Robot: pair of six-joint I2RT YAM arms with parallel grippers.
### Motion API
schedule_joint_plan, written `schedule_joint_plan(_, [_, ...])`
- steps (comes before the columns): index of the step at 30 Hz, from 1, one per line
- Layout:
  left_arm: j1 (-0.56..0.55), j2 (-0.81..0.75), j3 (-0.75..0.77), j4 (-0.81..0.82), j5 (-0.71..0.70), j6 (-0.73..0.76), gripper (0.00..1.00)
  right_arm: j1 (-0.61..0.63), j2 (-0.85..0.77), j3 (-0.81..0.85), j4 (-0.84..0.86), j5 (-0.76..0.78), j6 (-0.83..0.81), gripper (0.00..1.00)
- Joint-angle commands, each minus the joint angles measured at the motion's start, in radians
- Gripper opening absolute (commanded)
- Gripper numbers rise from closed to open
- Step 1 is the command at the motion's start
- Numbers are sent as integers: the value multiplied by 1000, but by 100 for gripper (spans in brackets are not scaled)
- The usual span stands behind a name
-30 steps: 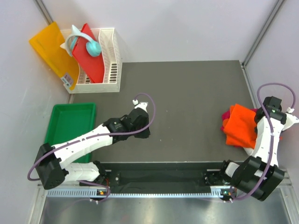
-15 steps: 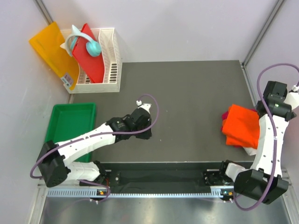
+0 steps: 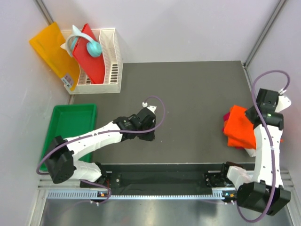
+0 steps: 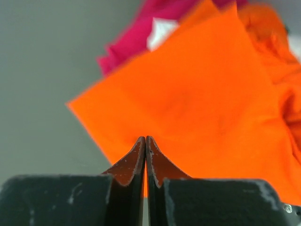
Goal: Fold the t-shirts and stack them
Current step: Put the neatly folded tshirt into the corner of the board with the right arm
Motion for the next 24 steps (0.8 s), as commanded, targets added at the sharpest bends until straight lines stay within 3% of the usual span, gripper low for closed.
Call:
schedule_joint_plan(1, [-2,-8,34,32,8,17,22,1,0,-108,34,51,42,0])
schedule_joint_plan(11, [1,-67,17,-26,-86,29,23,-133,14,-140,-12,90,39,4])
schedule_joint_plan(14, [1,-93,8,-38,-115,33,23,-76,-49,-134,132,-118,-34,6])
schedule_joint_plan(17, [1,-126,8,-32,-141,36,24,141,-99,-96,290,-148,-30,22])
schedule_joint_plan(18, [1,-135,8,-32,-142,34,24,189,-93,-59,317,-145,-24,35])
schedule_joint_plan(23, [3,-190,-11,-52,-202,23,27,523,38,114,287,-73,-63,62])
schedule_joint_plan(24, [1,-199,-17,-59,-219,20,27,583,68,146,285,18,-89,73])
